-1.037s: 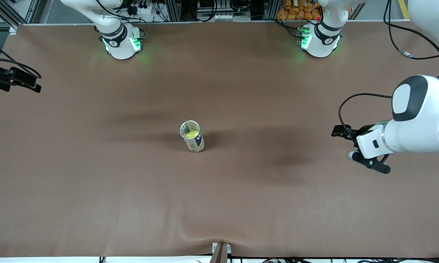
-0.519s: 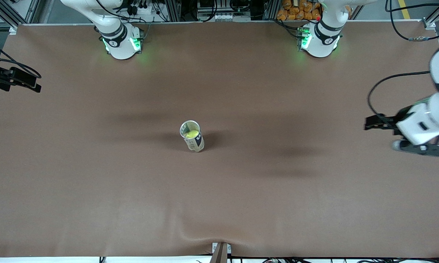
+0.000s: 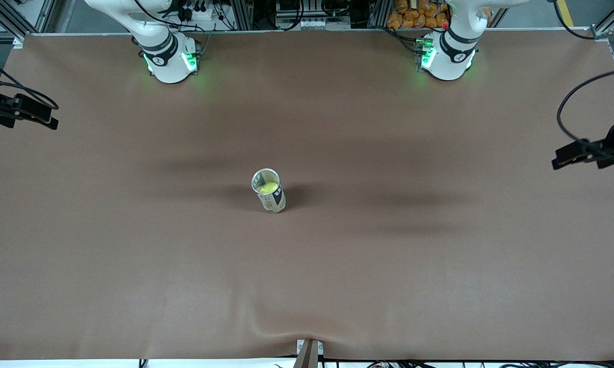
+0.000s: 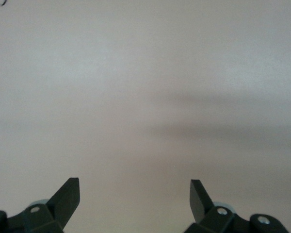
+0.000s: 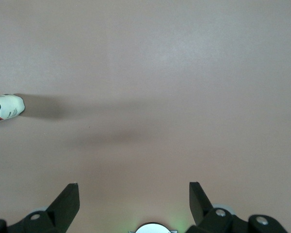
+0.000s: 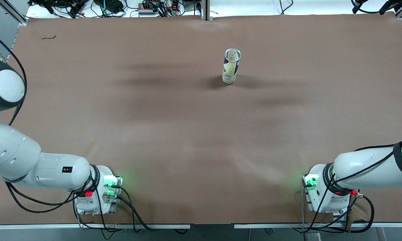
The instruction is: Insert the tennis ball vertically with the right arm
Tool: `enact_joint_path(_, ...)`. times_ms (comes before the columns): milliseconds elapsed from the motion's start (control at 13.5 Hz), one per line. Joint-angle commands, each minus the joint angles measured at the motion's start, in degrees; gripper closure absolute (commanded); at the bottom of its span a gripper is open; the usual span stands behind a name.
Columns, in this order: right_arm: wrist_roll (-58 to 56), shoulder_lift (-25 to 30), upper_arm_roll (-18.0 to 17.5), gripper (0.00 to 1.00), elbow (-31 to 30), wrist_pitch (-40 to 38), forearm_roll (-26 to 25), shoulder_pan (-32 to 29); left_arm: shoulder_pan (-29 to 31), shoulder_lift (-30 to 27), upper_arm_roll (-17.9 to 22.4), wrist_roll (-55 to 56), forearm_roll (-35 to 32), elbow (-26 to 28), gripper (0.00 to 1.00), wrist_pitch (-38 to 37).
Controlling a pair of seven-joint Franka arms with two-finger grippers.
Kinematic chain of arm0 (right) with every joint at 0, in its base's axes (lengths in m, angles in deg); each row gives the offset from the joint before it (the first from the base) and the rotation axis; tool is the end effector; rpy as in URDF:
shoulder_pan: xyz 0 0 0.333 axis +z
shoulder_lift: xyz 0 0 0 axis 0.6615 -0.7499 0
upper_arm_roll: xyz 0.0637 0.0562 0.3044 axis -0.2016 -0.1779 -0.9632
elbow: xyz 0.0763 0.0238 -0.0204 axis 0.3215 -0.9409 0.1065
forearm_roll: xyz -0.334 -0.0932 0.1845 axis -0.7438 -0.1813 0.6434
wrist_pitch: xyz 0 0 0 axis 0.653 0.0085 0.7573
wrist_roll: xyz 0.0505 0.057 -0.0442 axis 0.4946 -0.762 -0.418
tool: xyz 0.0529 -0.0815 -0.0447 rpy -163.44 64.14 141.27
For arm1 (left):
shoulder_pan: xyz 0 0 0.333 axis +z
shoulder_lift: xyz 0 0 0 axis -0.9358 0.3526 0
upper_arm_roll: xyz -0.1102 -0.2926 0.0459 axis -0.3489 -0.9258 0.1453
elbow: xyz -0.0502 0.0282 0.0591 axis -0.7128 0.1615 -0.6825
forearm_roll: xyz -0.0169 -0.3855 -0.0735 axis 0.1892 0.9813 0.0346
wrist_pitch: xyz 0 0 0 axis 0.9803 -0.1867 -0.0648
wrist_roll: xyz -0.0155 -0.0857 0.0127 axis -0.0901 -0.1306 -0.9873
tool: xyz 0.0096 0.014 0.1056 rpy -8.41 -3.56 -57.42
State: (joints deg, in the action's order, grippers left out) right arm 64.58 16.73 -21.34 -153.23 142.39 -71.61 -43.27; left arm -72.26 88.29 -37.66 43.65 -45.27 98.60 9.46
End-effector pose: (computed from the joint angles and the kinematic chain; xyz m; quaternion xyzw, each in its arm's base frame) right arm 0.5331 -0.0318 0.6310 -0.9980 0.0341 0.0494 0.0191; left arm 0.5877 0.0247 0.6032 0.9993 0.0335 -0.0164 0.0076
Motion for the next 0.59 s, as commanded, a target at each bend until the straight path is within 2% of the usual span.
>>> enact_joint_path(0, 0.4, 0.4, -0.6, 0.0, 0.0, 0.0, -0.2, -0.5, -0.8, -7.3, 0.4, 4.4, -1.3, 5.6, 0.0, -1.5)
enact_joint_path(370, 0.4, 0.4, -0.7, 0.0, 0.0, -0.2, -0.2, -0.4, -0.5, -13.1, -0.8, 6.0, -1.3, 10.4, 0.0, -1.8)
enact_joint_path(519, 0.4, 0.4, -0.7, 0.0, 0.0, -0.4, -0.2, -0.4, -0.5, -14.0, -0.9, 5.9, -1.3, 10.3, 0.0, -1.5)
